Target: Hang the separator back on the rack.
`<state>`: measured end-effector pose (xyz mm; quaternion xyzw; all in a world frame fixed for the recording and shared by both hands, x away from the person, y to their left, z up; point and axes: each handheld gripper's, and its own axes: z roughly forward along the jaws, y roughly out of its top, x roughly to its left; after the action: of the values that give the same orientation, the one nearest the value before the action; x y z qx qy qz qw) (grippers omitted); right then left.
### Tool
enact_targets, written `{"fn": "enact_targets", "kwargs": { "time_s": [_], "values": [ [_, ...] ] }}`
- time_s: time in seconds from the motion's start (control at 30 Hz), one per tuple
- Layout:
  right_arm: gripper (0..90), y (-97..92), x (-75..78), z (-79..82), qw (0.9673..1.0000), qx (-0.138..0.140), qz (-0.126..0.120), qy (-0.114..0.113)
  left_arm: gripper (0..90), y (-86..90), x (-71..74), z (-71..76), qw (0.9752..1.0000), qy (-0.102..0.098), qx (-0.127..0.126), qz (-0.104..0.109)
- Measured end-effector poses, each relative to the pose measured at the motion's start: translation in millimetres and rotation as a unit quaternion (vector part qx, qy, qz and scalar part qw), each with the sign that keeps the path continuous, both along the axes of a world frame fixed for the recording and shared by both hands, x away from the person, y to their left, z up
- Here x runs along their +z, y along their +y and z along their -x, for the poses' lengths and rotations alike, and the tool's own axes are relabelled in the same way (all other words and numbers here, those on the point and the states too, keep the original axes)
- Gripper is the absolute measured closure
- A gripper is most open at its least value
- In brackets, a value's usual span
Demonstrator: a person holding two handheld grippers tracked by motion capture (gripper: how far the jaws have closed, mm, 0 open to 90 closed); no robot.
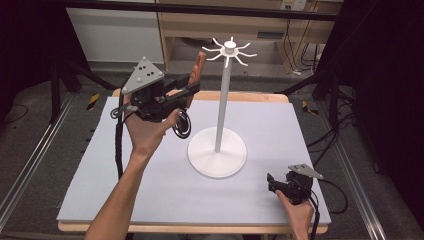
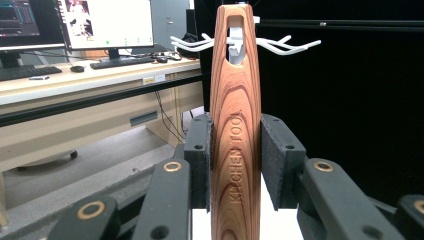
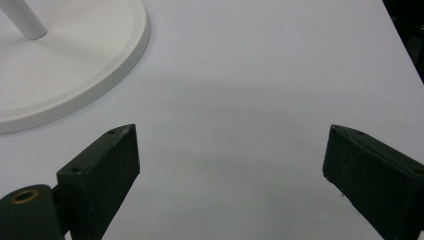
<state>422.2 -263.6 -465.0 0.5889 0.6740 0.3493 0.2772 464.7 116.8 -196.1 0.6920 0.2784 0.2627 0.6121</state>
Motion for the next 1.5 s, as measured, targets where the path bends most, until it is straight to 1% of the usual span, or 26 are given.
{"fn": "enact_targets", "kwargs": {
  "time_s": [0.1, 0.17, 0.3, 0.4, 0.57, 0.67, 0.97, 1.1, 1.2, 1.33, 1.37, 1.43, 1.5],
  "values": [
    [8.5, 0.4, 0.0, -0.4, 1.0000, 0.001, 0.000, 0.001, 67.4, -2.1, 0.8, -3.2, 1.0000, 0.002, -0.001, 0.000],
    [8.5, 0.1, 0.1, -0.3, 1.0000, 0.002, 0.002, 0.000, 67.4, -3.5, 1.0, -5.0, 0.9999, 0.008, -0.008, 0.003],
    [8.5, 0.0, 0.1, 0.1, 1.0000, 0.001, -0.001, 0.001, 67.3, -5.8, 0.1, -9.2, 0.9999, 0.012, -0.005, 0.002],
    [8.5, -0.4, 0.0, 0.2, 1.0000, 0.001, 0.000, 0.001, 67.4, -8.1, -1.1, -12.0, 0.9998, 0.015, -0.011, 0.004],
    [8.5, -0.5, 0.1, 0.2, 1.0000, 0.001, -0.001, 0.000, 67.3, -15.0, -3.4, -16.0, 0.9998, 0.016, -0.012, 0.001],
    [8.5, -0.6, 0.1, 0.2, 1.0000, 0.001, -0.001, 0.000, 67.3, -16.7, -3.8, -17.1, 0.9998, 0.017, -0.011, -0.002],
    [8.5, -0.8, 0.2, 0.1, 1.0000, 0.000, -0.002, 0.001, 67.3, -22.4, -7.1, -21.0, 0.9998, 0.018, -0.011, -0.004],
    [8.5, -1.0, 0.2, 0.2, 1.0000, 0.001, -0.002, 0.001, 67.3, -23.2, -8.3, -21.2, 0.9998, 0.018, -0.012, -0.003],
    [8.5, -0.9, 0.0, 0.1, 1.0000, 0.002, -0.001, 0.002, 67.2, -23.8, -8.8, -21.0, 0.9998, 0.016, -0.009, -0.007],
    [8.5, -0.3, -0.3, -0.3, 1.0000, 0.002, -0.001, 0.004, 67.1, -23.8, -9.8, -21.8, 0.9997, 0.017, -0.005, -0.013],
    [8.5, -0.3, -0.5, -0.6, 1.0000, 0.002, 0.000, 0.004, 67.1, -24.0, -10.6, -22.4, 0.9998, 0.017, -0.004, -0.012],
    [8.5, 0.2, -0.8, -0.9, 1.0000, 0.002, -0.001, 0.006, 67.1, -23.2, -11.6, -24.0, 0.9997, 0.017, -0.006, -0.018],
    [8.5, 0.4, -1.0, -1.2, 1.0000, 0.002, -0.001, 0.007, 67.0, -23.9, -13.2, -25.1, 0.9997, 0.017, -0.002, -0.015]
  ]
}}
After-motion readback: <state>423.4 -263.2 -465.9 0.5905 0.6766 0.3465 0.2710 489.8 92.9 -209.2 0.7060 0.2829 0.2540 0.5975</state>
